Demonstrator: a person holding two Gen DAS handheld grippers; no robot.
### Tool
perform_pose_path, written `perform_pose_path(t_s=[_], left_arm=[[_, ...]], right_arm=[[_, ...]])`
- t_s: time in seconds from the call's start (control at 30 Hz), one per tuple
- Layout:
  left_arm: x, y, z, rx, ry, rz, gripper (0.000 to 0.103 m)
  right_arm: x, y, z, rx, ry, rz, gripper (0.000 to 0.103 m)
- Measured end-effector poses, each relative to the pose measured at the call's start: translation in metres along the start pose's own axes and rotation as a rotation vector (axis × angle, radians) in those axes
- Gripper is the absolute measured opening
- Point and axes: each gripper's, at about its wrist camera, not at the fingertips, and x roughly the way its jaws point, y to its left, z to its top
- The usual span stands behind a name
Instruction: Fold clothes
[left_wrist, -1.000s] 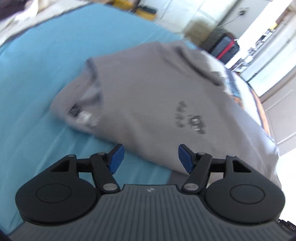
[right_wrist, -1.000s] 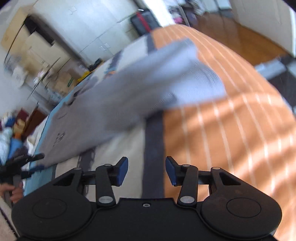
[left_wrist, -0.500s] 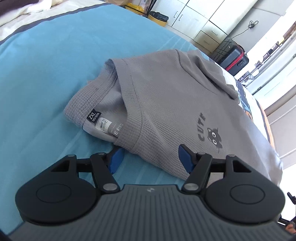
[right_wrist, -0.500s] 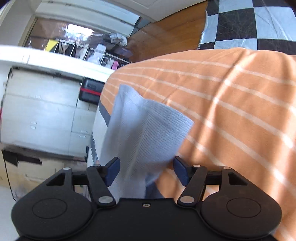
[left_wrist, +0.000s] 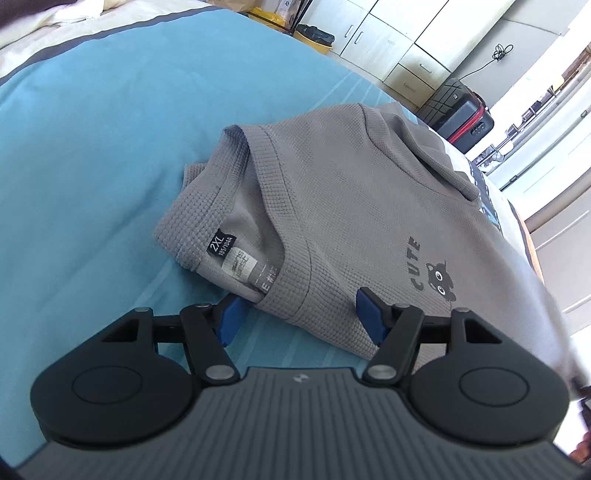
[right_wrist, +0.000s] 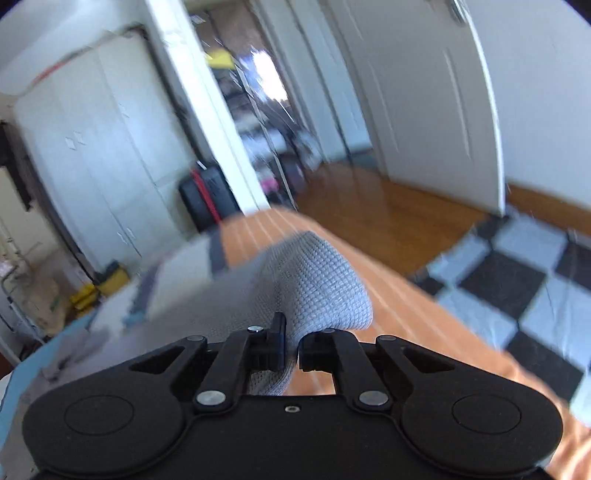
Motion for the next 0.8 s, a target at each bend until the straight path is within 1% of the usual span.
perform_pose_path(t_s=[0.03, 0.1, 0.13, 0.17, 0.2, 0.27, 0.33, 0.4, 0.43, 0.47, 0.53, 0.6, 0.63, 0.67, 0.7, 0.77, 0.8], left_arm=[[-0.001, 0.001, 0.000, 0.001, 0.001, 0.000, 0.064], [-0.007, 0.007, 0.000, -0.006, 0.002, -0.004, 0.064], [-0.009, 0.008, 0.001, -0.013, 0.005, -0.001, 0.064], [-0.011, 0.008, 0.002, -0.022, 0.017, 0.008, 0.064], [-0.017, 0.007, 0.003, -0.032, 0.049, 0.029, 0.064], [-0.027, 0.006, 0.007, -0.047, 0.105, 0.070, 0.064], [-0.038, 0.003, 0.013, -0.024, 0.114, 0.092, 0.066], [-0.046, 0.003, 0.017, -0.003, 0.074, 0.117, 0.072], [-0.047, 0.004, 0.017, 0.000, 0.062, 0.133, 0.074], [-0.045, 0.007, 0.017, -0.004, 0.066, 0.153, 0.074], [-0.040, 0.014, 0.017, -0.026, 0.084, 0.180, 0.074], [-0.035, 0.023, 0.015, -0.055, 0.107, 0.202, 0.074], [-0.033, 0.028, 0.015, -0.070, 0.115, 0.206, 0.074], [-0.033, 0.031, 0.015, -0.089, 0.114, 0.198, 0.074], [-0.033, 0.035, 0.015, -0.107, 0.108, 0.179, 0.074], [-0.038, 0.039, 0.017, -0.139, 0.062, 0.091, 0.074], [-0.037, 0.039, 0.017, -0.142, 0.025, 0.018, 0.075]], right_arm=[[0.012, -0.012, -0.005, 0.049, 0.057, -0.011, 0.007], [0.024, -0.032, -0.019, 0.123, 0.090, -0.007, 0.008], [0.028, -0.041, -0.024, 0.154, 0.100, -0.002, 0.008], [0.026, -0.042, -0.025, 0.160, 0.089, 0.011, 0.008], [0.025, -0.041, -0.026, 0.152, 0.084, 0.010, 0.009], [0.019, -0.037, -0.025, 0.105, 0.084, -0.009, 0.011], [0.014, -0.034, -0.025, 0.054, 0.075, -0.037, 0.011], [0.011, -0.030, -0.025, 0.001, 0.059, -0.070, 0.017], [0.011, -0.029, -0.026, -0.031, 0.050, -0.091, 0.025], [0.011, -0.030, -0.026, -0.081, 0.034, -0.129, 0.031], [0.006, -0.027, -0.029, -0.161, 0.015, -0.173, 0.031], [0.002, -0.025, -0.029, -0.191, 0.011, -0.183, 0.030], [0.001, -0.025, -0.027, -0.187, 0.014, -0.173, 0.026], [0.000, -0.025, -0.026, -0.184, 0.017, -0.162, 0.020], [0.000, -0.025, -0.024, -0.179, 0.020, -0.152, 0.018], [-0.001, -0.028, -0.023, -0.155, 0.029, -0.132, 0.016], [-0.002, -0.029, -0.024, -0.152, 0.029, -0.129, 0.016]])
